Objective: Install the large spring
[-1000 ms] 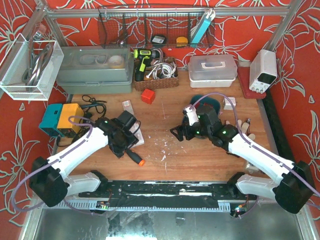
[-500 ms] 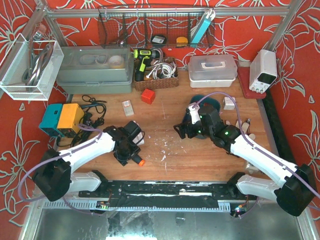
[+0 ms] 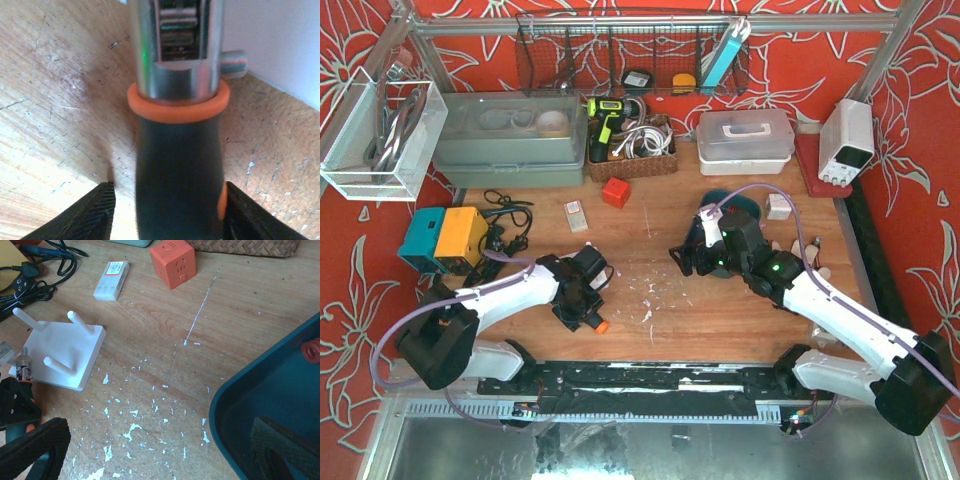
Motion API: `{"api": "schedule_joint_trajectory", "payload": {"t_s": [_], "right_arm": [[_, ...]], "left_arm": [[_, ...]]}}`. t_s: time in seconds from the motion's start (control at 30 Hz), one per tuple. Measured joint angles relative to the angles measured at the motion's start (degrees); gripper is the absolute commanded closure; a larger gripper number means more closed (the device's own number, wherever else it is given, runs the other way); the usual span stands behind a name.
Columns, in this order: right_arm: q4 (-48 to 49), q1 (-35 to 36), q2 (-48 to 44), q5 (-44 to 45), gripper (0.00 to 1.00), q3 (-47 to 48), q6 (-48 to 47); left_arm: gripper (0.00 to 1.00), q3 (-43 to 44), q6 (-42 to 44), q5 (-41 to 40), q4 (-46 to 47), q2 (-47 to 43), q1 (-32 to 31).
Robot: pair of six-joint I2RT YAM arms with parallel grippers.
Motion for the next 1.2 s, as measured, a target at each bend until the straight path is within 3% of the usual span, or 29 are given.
{"api": "schedule_joint_trajectory", "payload": {"t_s": [0.13, 0.27, 0.53, 0.77, 1.0, 1.2], "right_arm": [[0.02, 0.0, -0.24, 0.33, 0.01, 0.0, 0.0], [0.0, 0.0, -0.35, 0.94, 0.01, 0.0, 0.0], [-0.24, 0.0, -1.64, 2.82, 0.01, -0.04, 0.02], [-0.22, 0.0, -2.78, 3.91, 0.01, -0.17, 0.02], [-0.76, 0.0, -4.68, 9.11, 0.01, -0.76, 0.74], [-1.95, -0.04, -8.92, 19.8, 0.01, -3.21, 2.91]], "left_arm": [[0.63, 0.02, -0.42, -0.5, 0.31, -0.07, 0.0], [0.72, 0.04, -0.7, -1.2, -0.31, -0.96, 0.0], [0.81, 5.46, -0.7, -3.5, -7.32, -6.49, 0.0], [0.84, 18.21, 1.68, -9.53, -9.51, -7.96, 0.0], [0.9, 26.47, 17.66, -15.02, 1.07, 1.31, 0.0], [1.0, 27.87, 35.93, -12.57, 12.98, 11.74, 0.0]]}}
